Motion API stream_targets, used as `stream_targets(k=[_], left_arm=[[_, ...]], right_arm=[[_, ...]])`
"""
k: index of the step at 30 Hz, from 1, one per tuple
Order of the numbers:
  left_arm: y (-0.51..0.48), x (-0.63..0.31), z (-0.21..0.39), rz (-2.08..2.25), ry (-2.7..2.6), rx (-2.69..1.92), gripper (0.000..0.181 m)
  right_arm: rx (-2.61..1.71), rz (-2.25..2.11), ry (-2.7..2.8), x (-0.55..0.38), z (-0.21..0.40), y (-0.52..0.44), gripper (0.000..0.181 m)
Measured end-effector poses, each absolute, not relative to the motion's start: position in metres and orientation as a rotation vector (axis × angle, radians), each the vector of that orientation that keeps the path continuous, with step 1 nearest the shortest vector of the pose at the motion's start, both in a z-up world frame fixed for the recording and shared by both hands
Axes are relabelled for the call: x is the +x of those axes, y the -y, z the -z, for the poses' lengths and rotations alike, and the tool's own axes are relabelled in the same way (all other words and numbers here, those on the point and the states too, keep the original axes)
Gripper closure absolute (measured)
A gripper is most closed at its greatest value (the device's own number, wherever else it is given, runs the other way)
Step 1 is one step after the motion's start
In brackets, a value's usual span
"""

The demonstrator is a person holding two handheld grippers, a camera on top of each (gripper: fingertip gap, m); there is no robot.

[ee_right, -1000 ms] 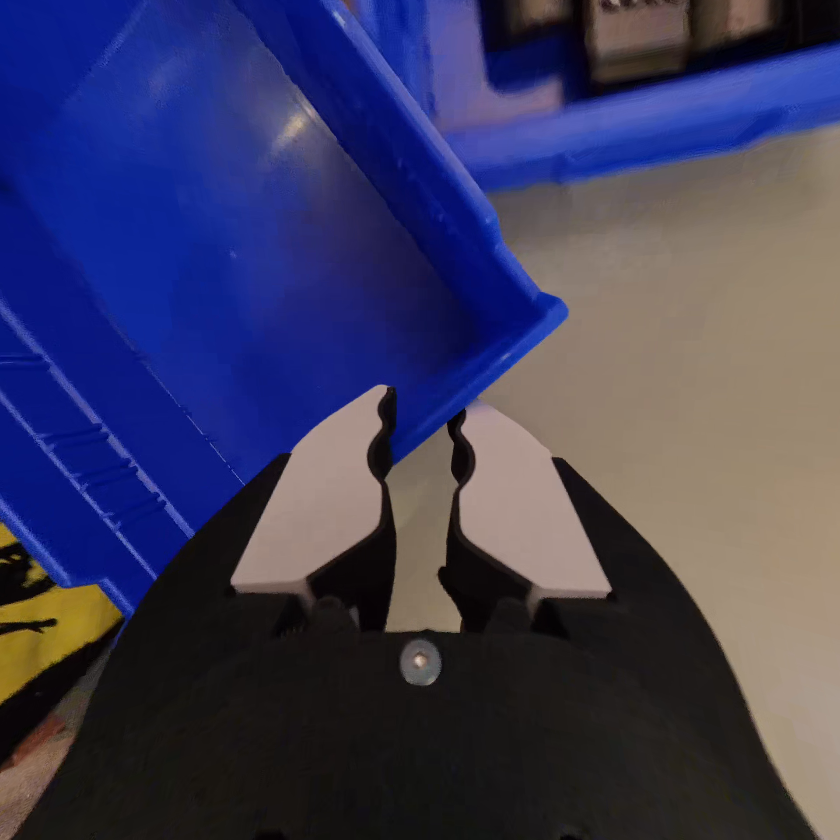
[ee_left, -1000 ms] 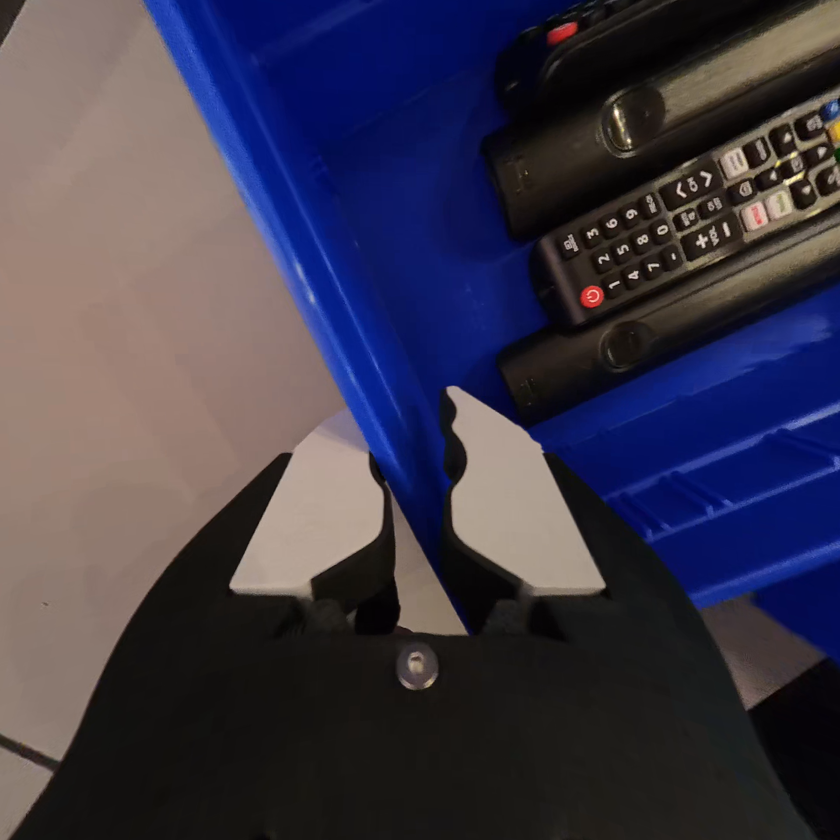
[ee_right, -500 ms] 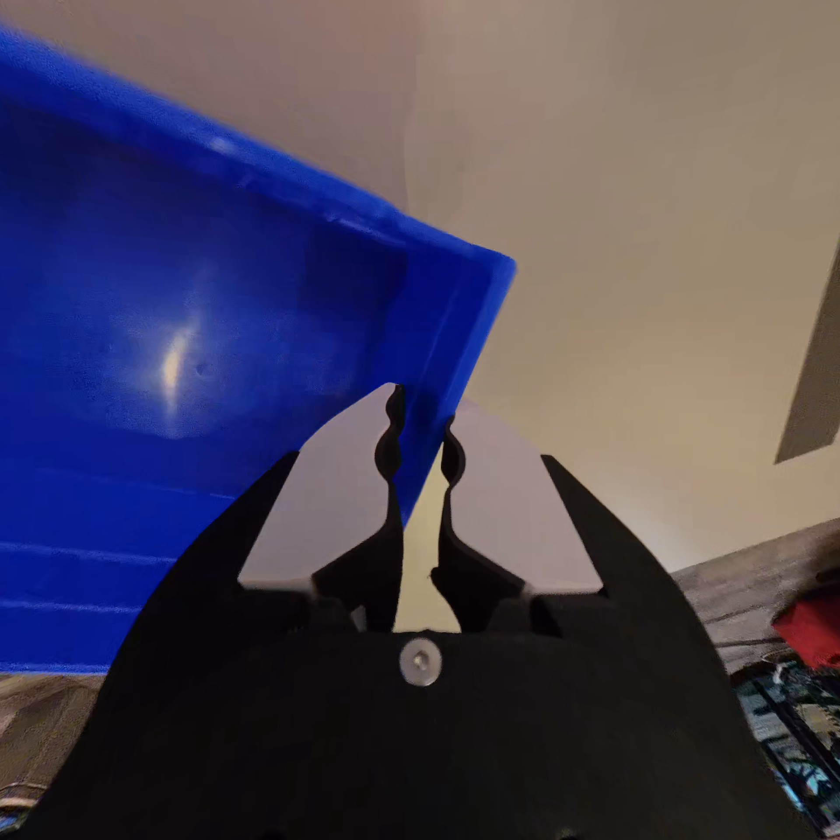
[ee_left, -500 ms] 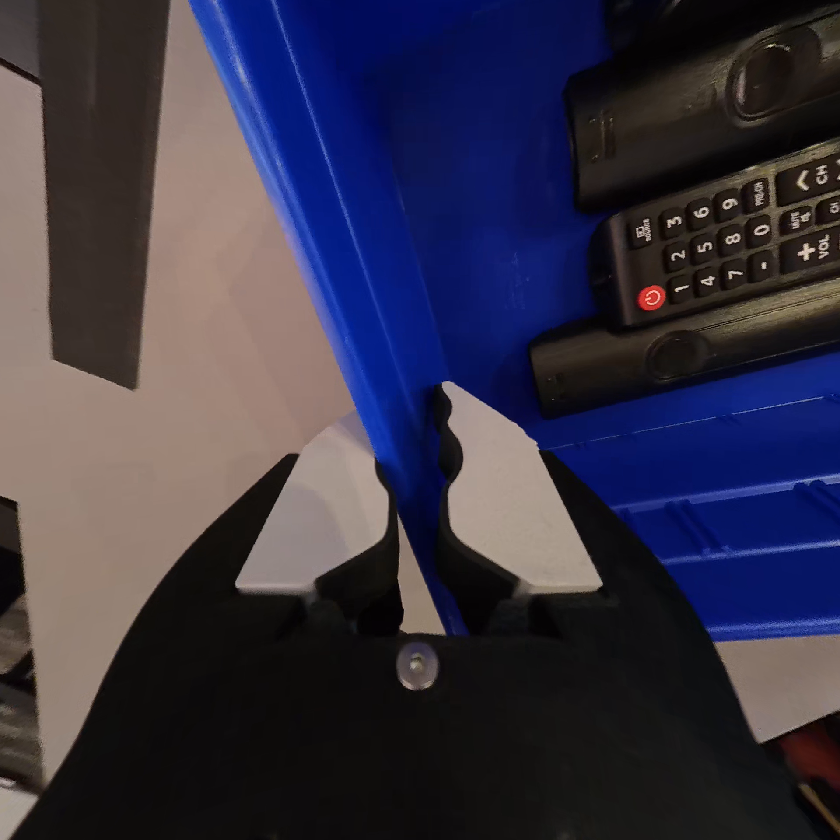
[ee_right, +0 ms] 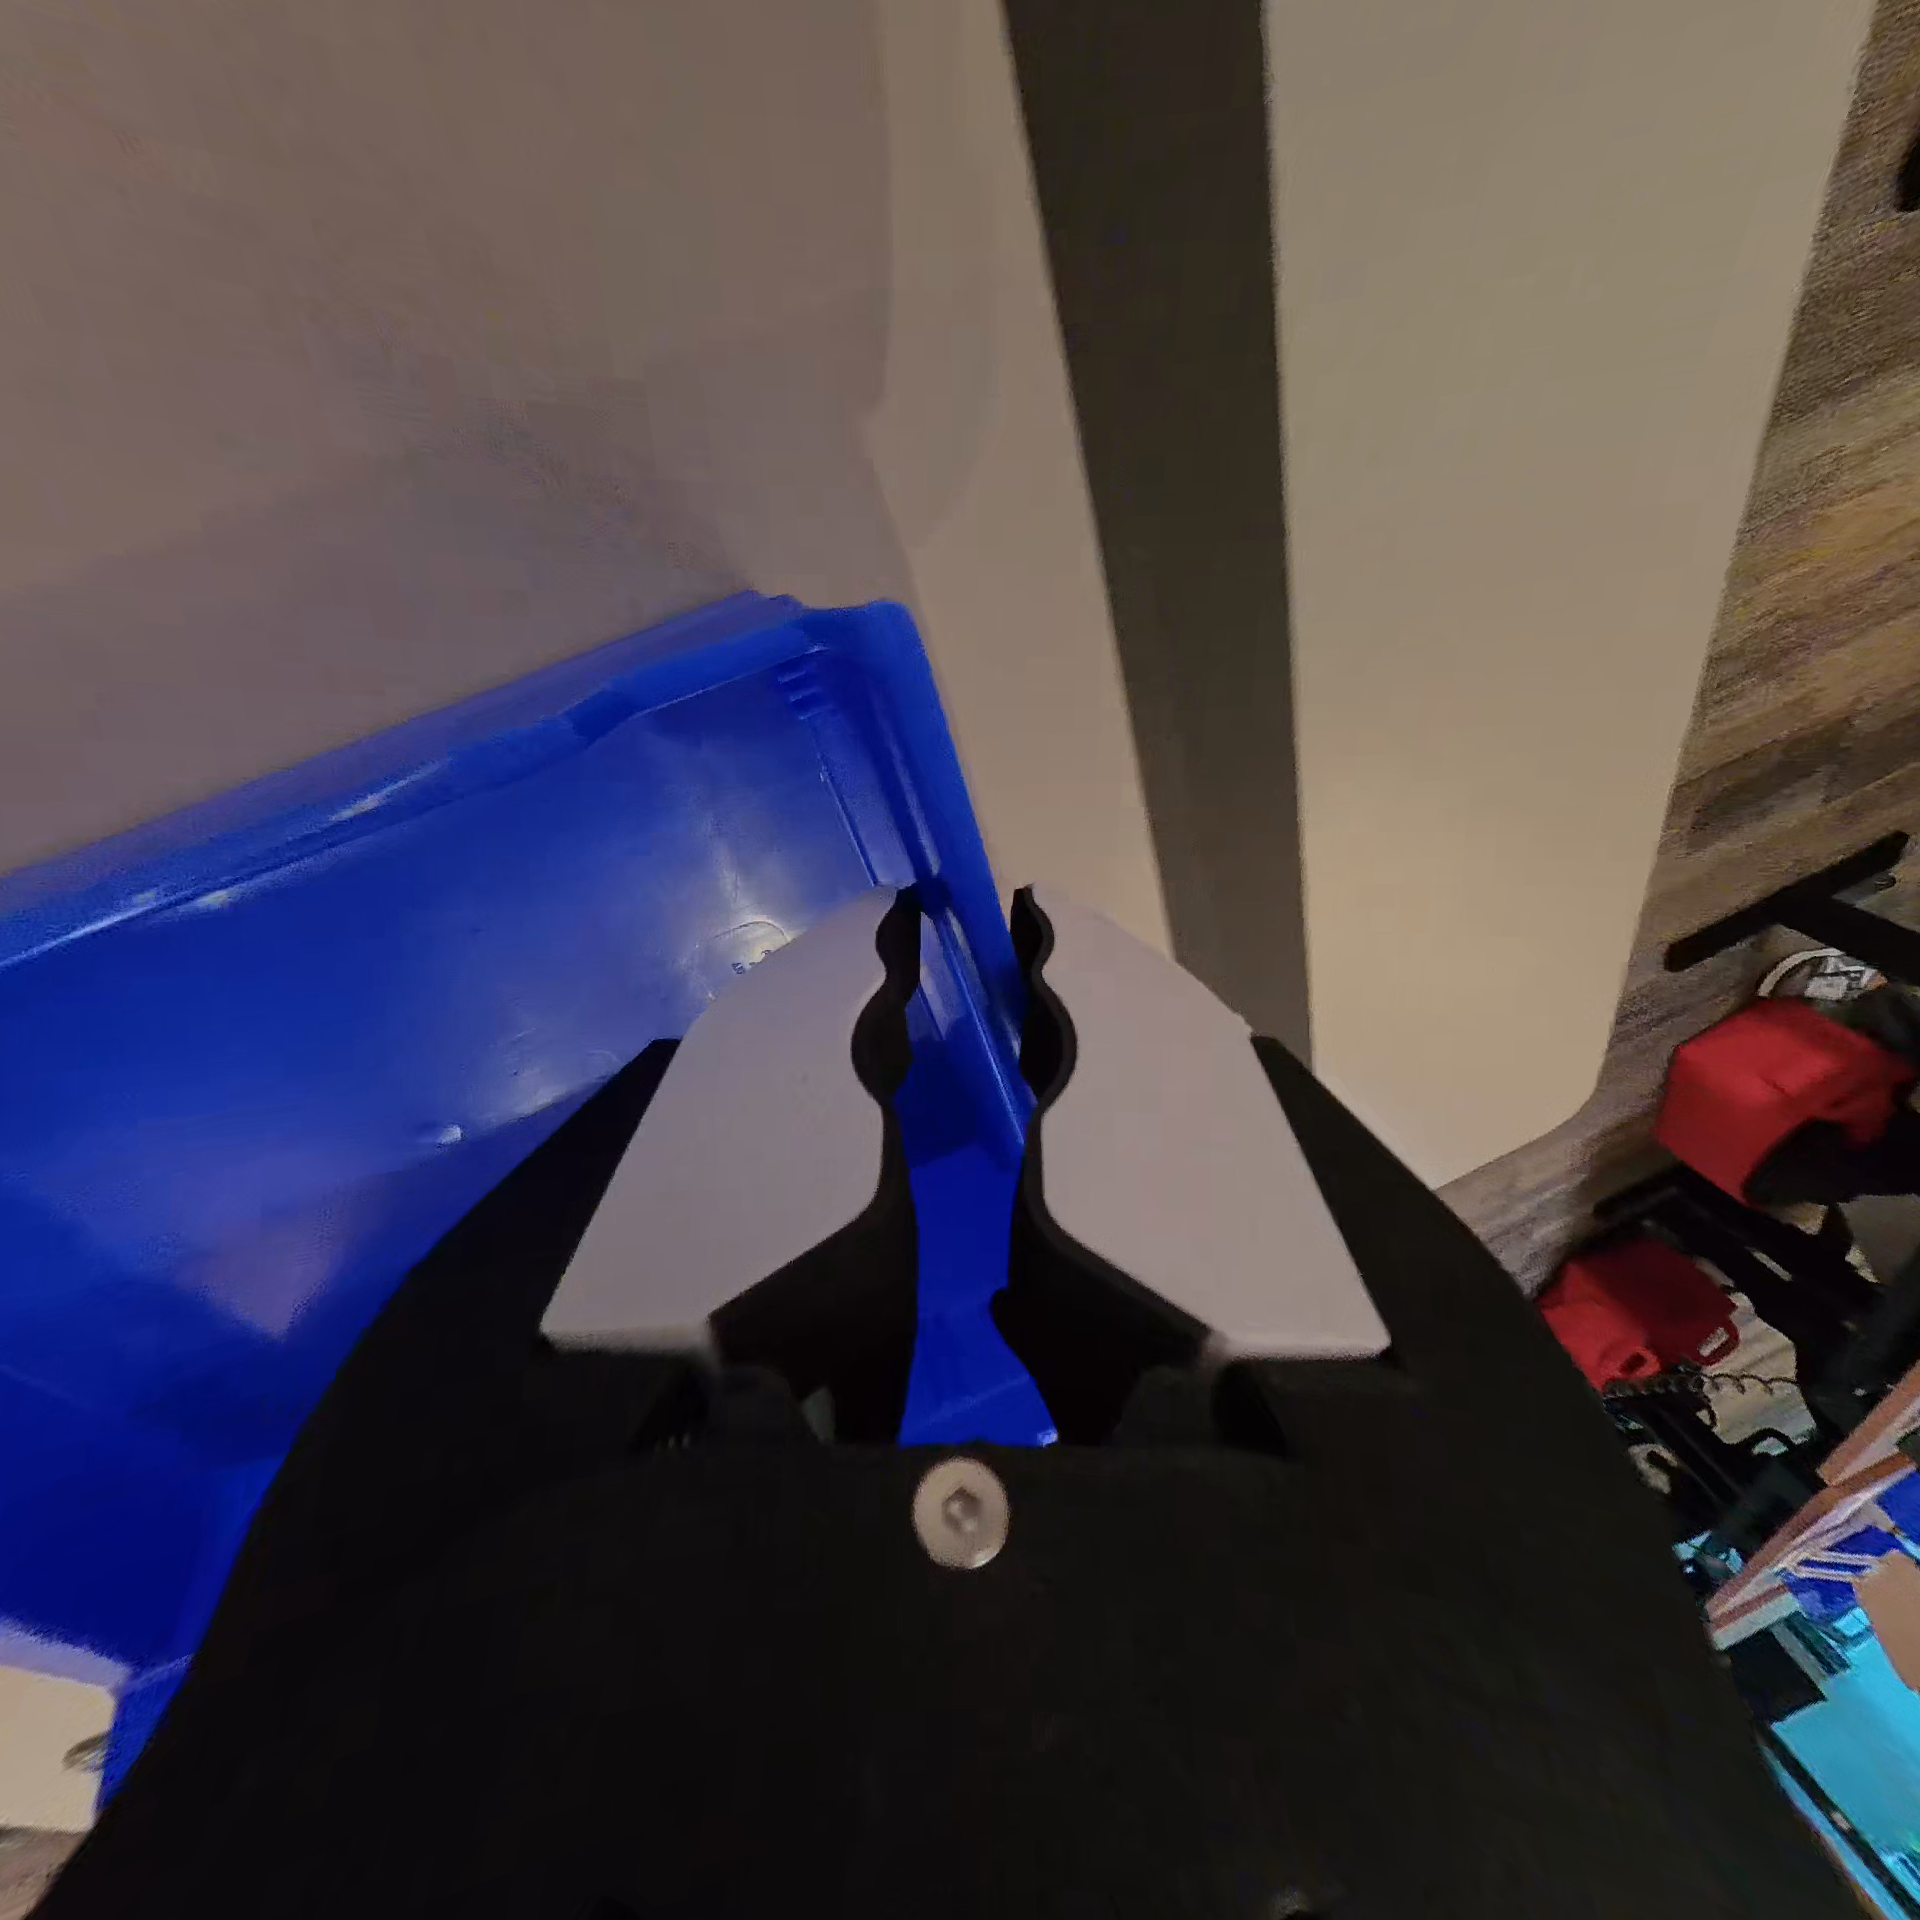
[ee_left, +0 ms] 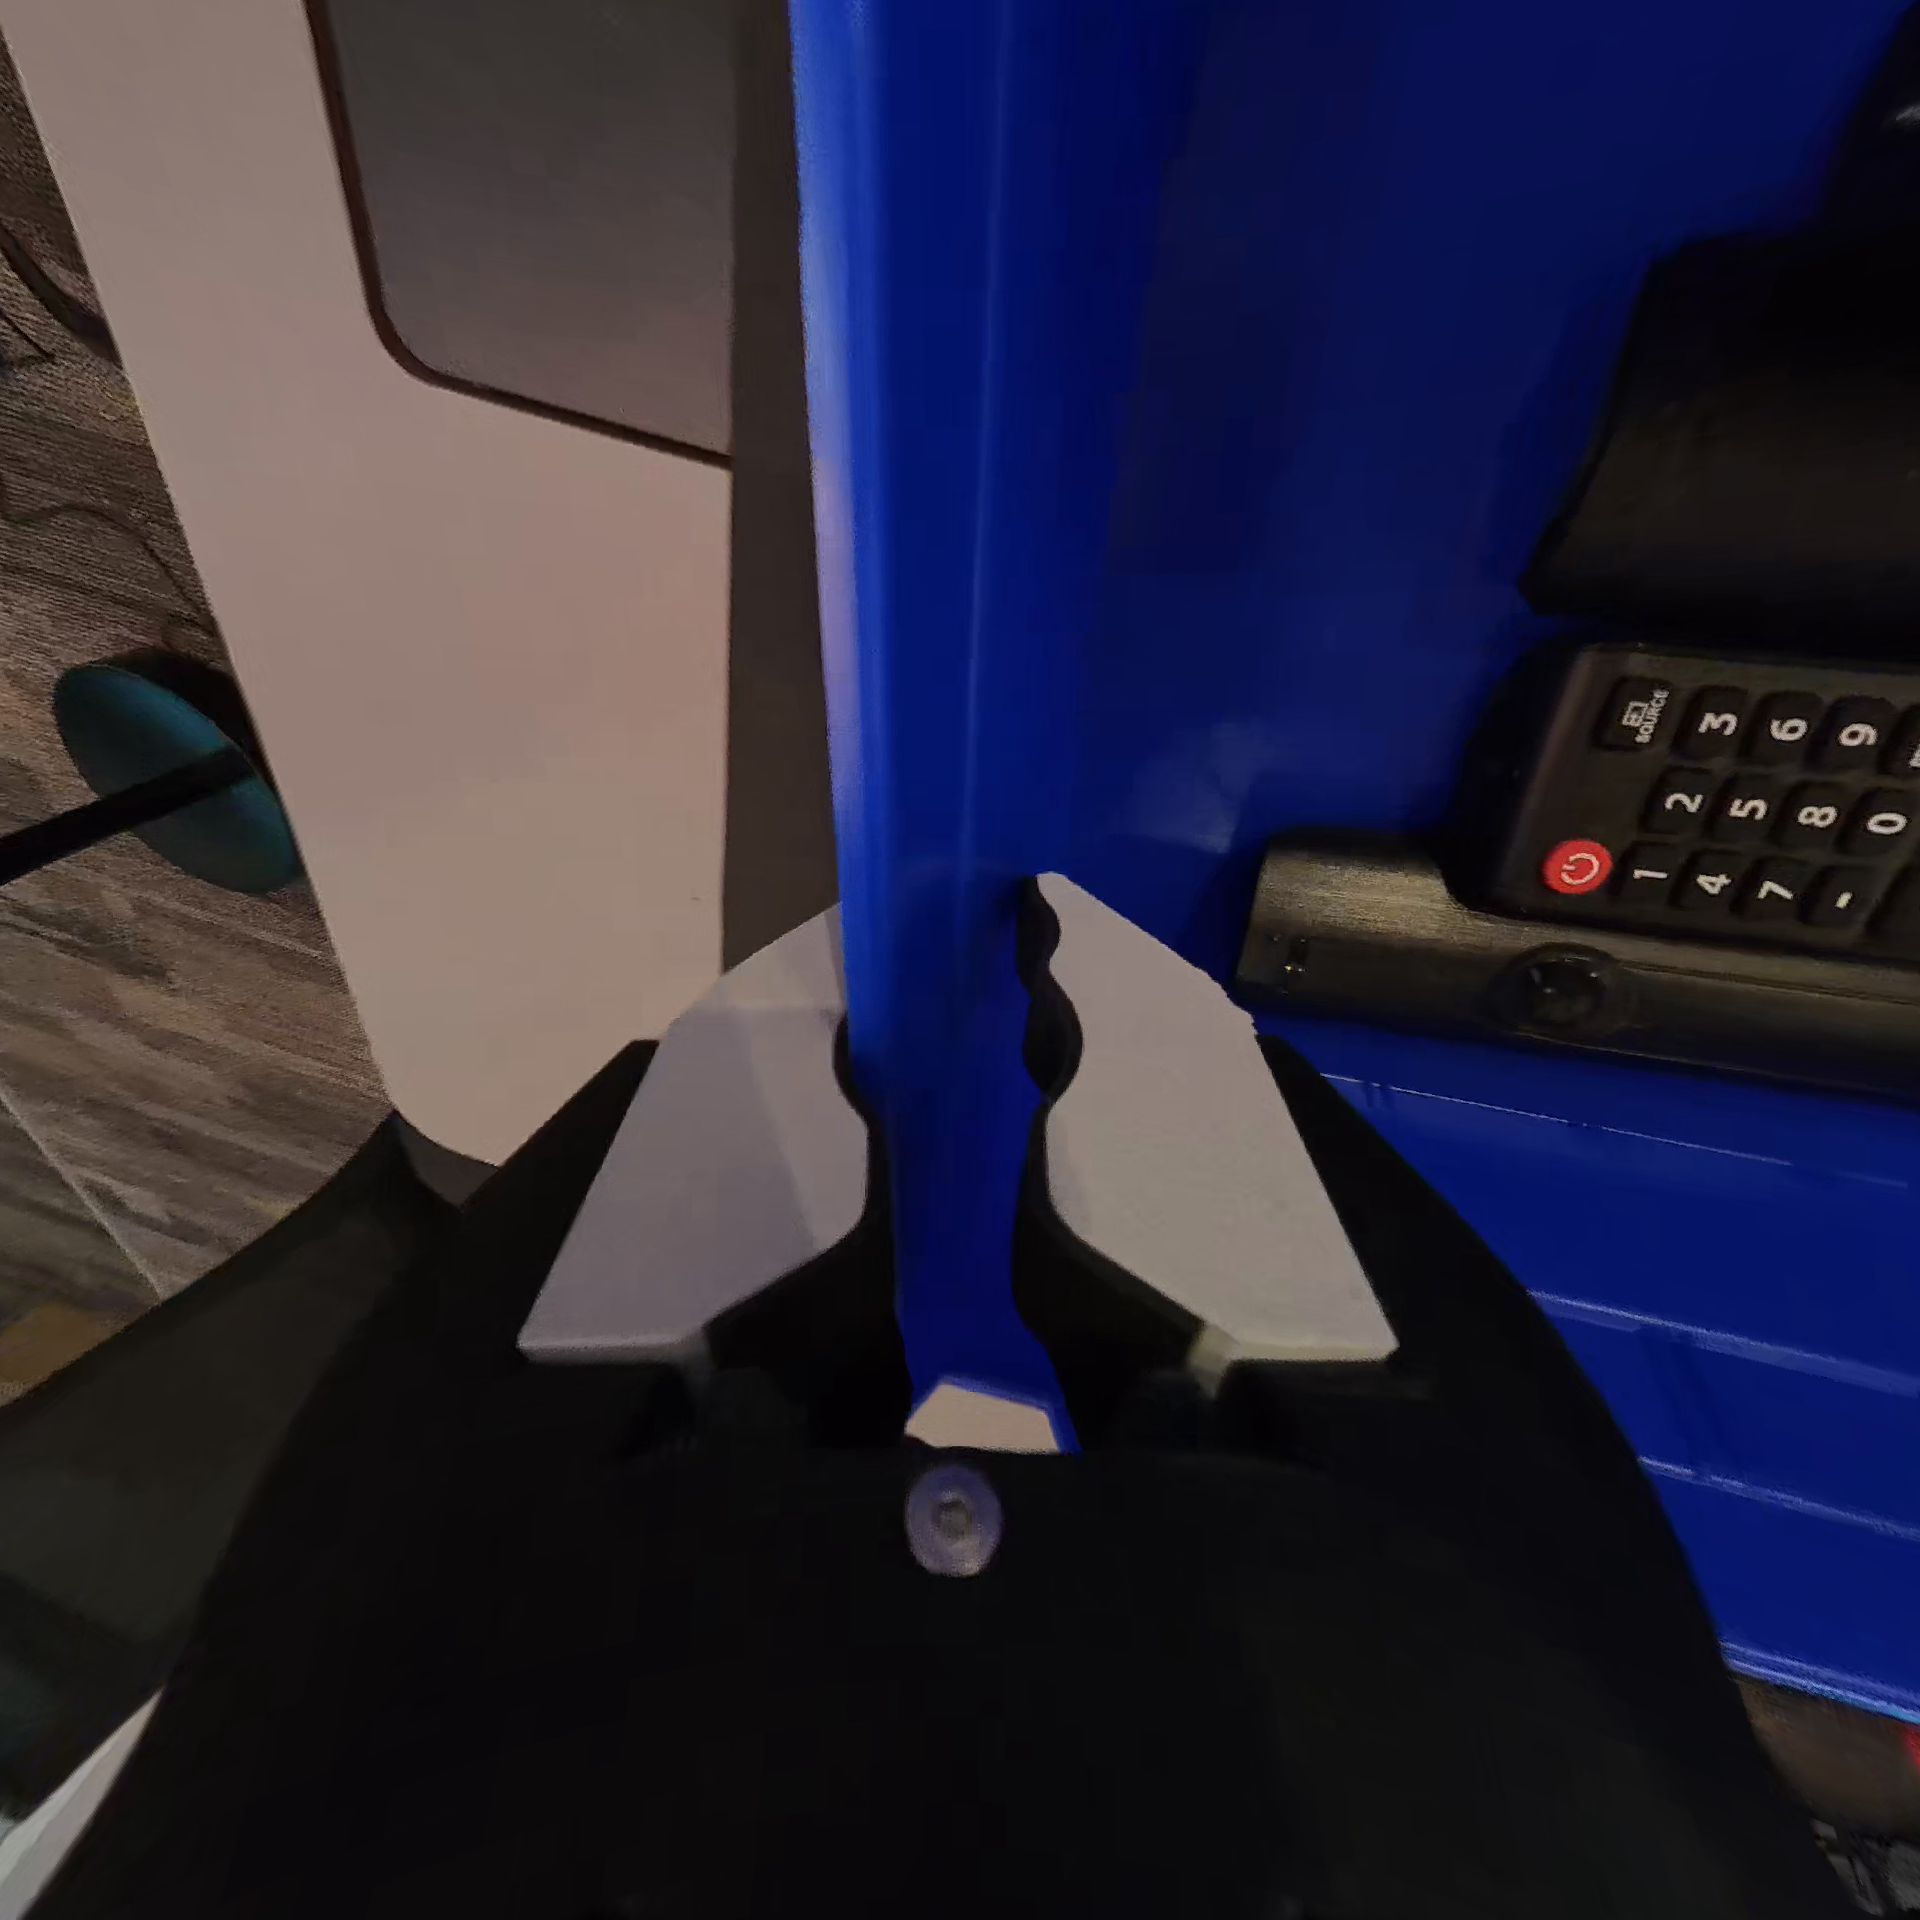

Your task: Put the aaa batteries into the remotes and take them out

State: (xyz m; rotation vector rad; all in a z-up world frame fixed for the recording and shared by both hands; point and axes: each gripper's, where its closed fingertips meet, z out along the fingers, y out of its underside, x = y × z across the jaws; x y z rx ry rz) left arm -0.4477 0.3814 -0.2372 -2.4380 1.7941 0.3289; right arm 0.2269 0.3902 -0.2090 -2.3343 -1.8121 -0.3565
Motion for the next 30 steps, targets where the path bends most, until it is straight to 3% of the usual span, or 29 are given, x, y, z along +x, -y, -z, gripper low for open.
stream_targets(k=[19, 30], left_arm=[[-0.458, -0.459, 0.236, -0.579, -1.842, -2.434, 0.151], [-0.473, -0.461, 0.235, -0.619, -1.801, -2.417, 0.147]], right_arm=[[-2.156, 0.493, 1.907, 0.211, 0.209, -0.48, 0.161], [-2.312, 0.443, 1.659, 0.217, 0.21, -0.511, 0.16]])
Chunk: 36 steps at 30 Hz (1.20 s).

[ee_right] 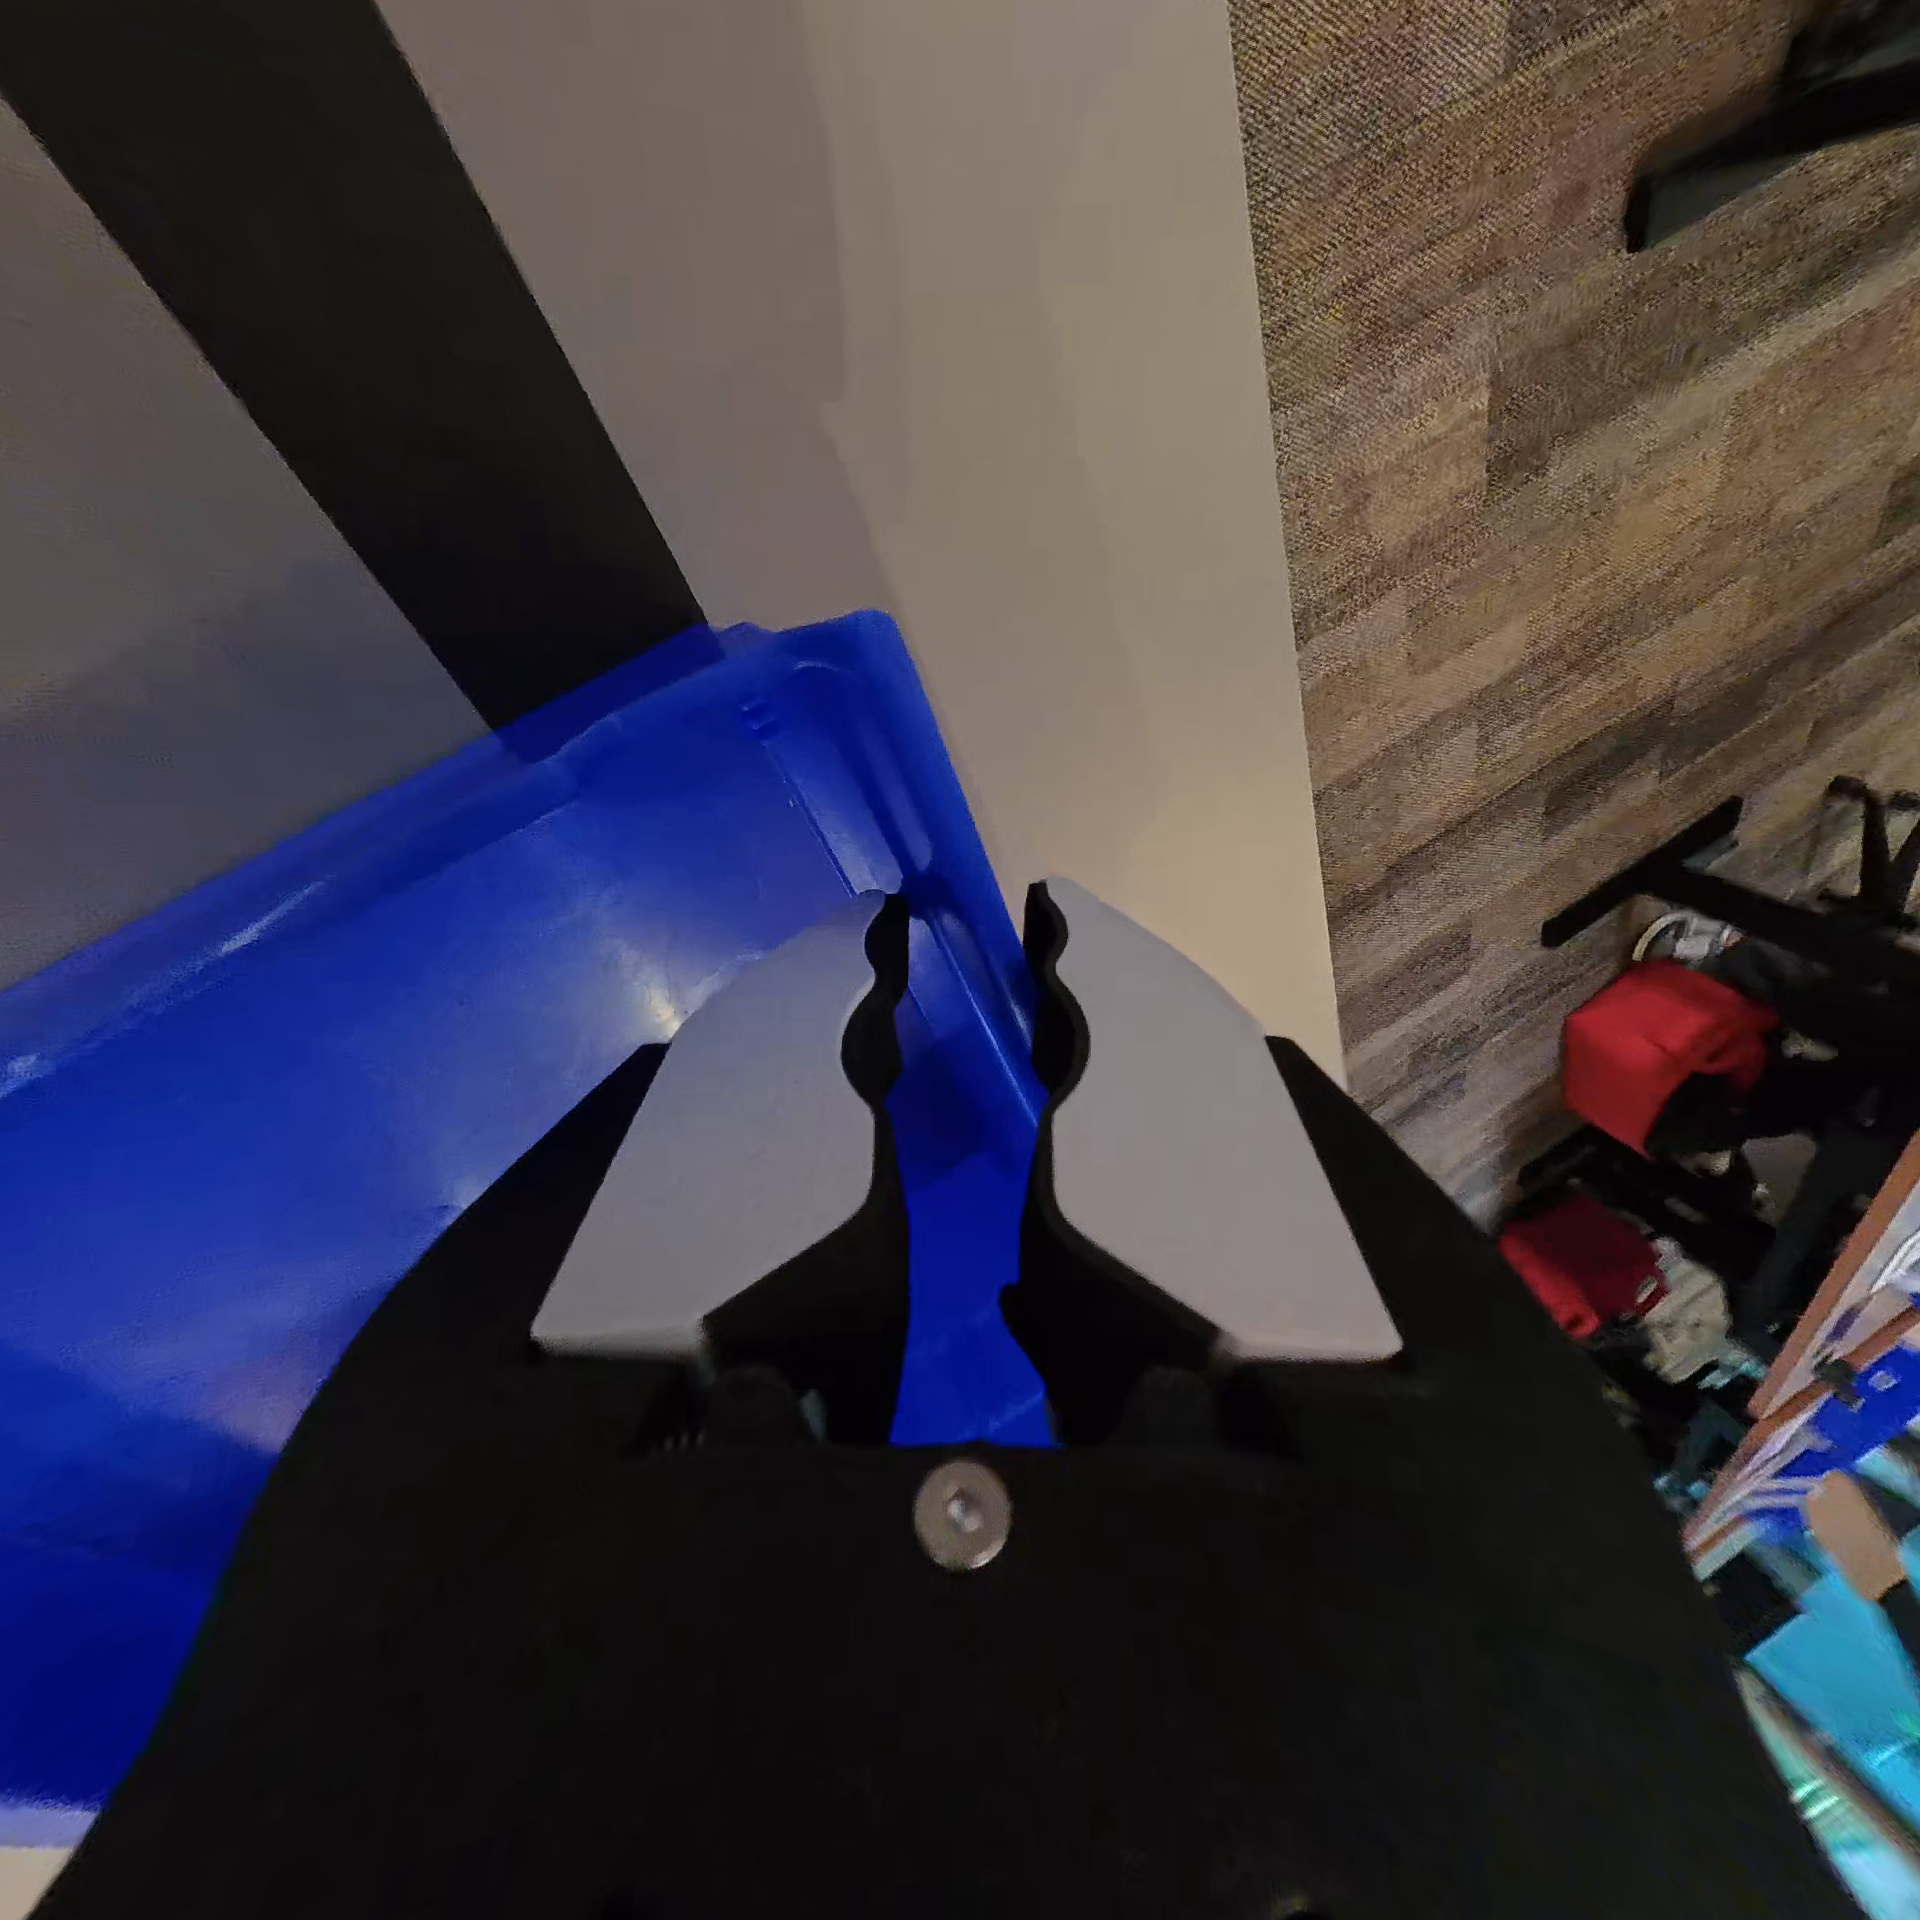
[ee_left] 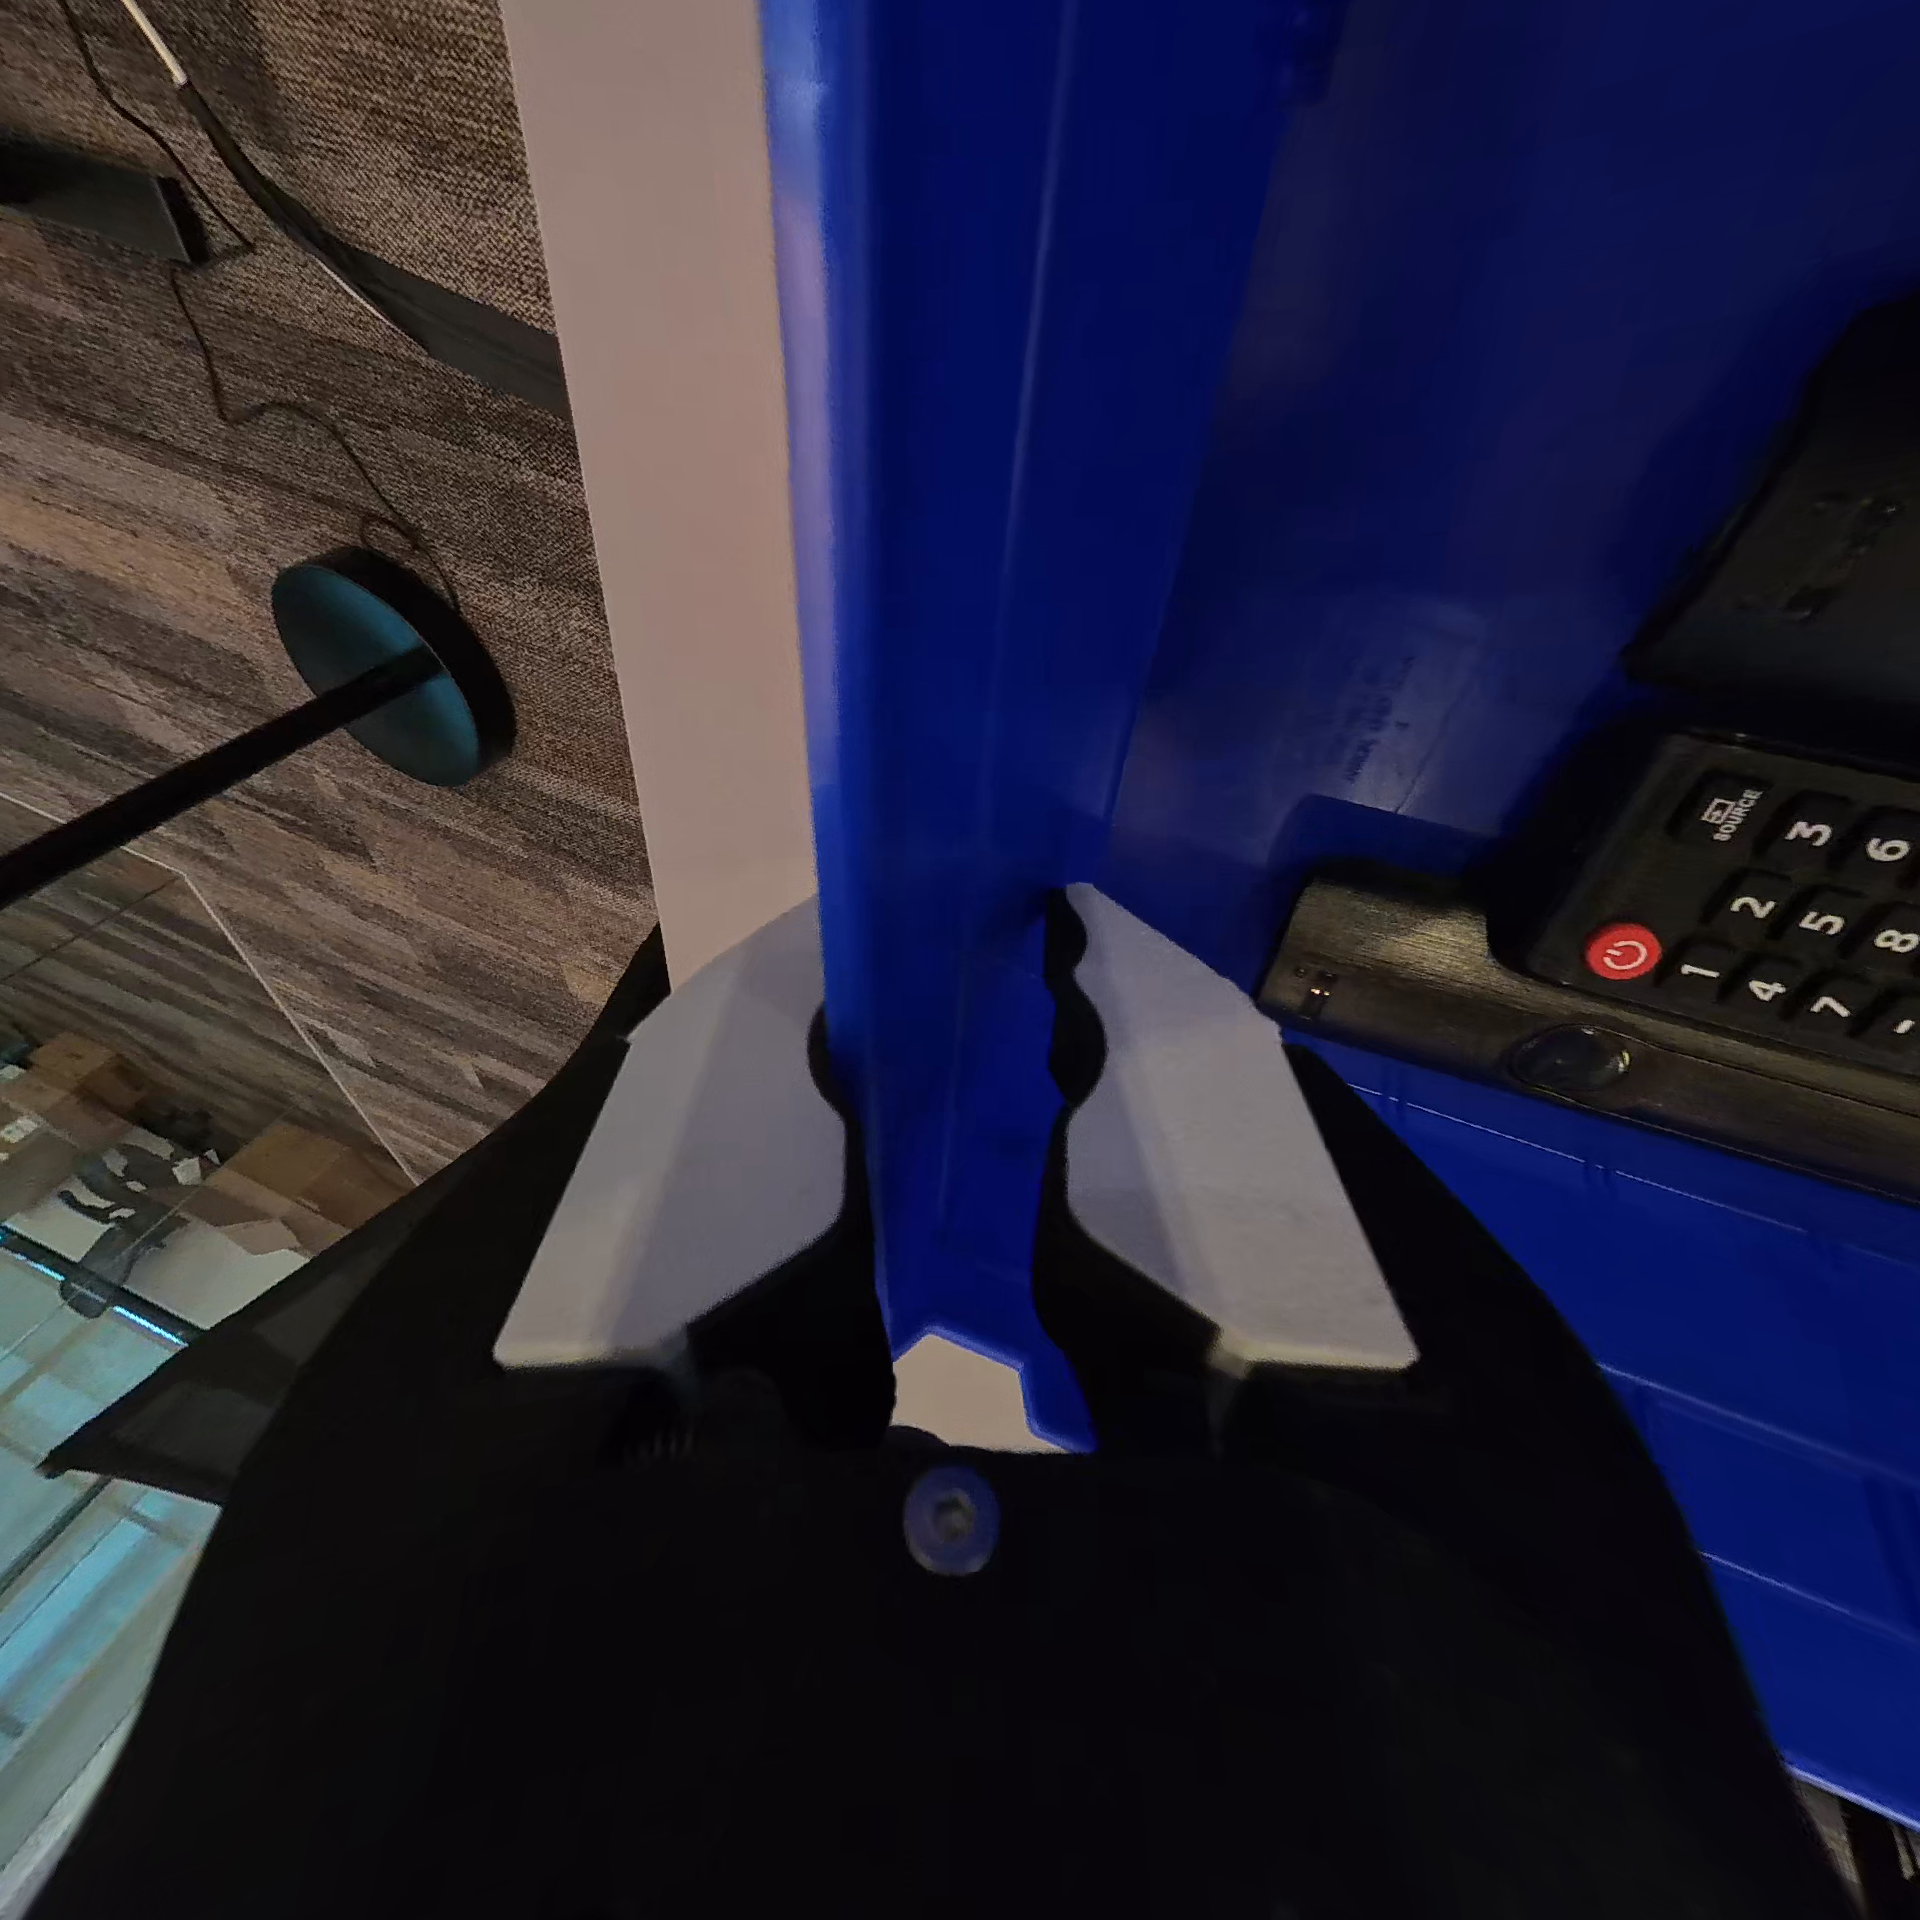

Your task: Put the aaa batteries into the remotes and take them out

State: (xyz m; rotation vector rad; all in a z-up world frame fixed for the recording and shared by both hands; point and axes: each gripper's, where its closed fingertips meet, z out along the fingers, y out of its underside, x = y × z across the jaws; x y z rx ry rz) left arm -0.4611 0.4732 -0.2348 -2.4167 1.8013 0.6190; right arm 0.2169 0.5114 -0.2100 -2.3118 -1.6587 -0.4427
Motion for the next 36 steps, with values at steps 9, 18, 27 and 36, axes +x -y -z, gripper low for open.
stream_targets(k=[9, 18, 27, 36], left_arm=[[-0.45, -0.445, 0.147, -0.342, -1.262, -2.312, 0.088], [-0.3, -0.402, 0.22, -0.069, -0.852, -2.771, 0.113], [-0.301, -0.411, 0.264, -0.107, -0.507, -2.853, 0.108], [-0.328, -0.434, 0.264, -0.739, -0.689, -2.719, 0.151]], right_arm=[[-2.139, 0.397, 1.316, 0.198, 0.148, -0.476, 0.121], [-1.825, 0.232, 1.312, 0.104, 0.109, -0.31, 0.135], [-1.661, 0.086, 1.302, 0.052, 0.084, -0.237, 0.141], [-1.641, 0.012, 1.276, 0.046, 0.084, -0.232, 0.144]])
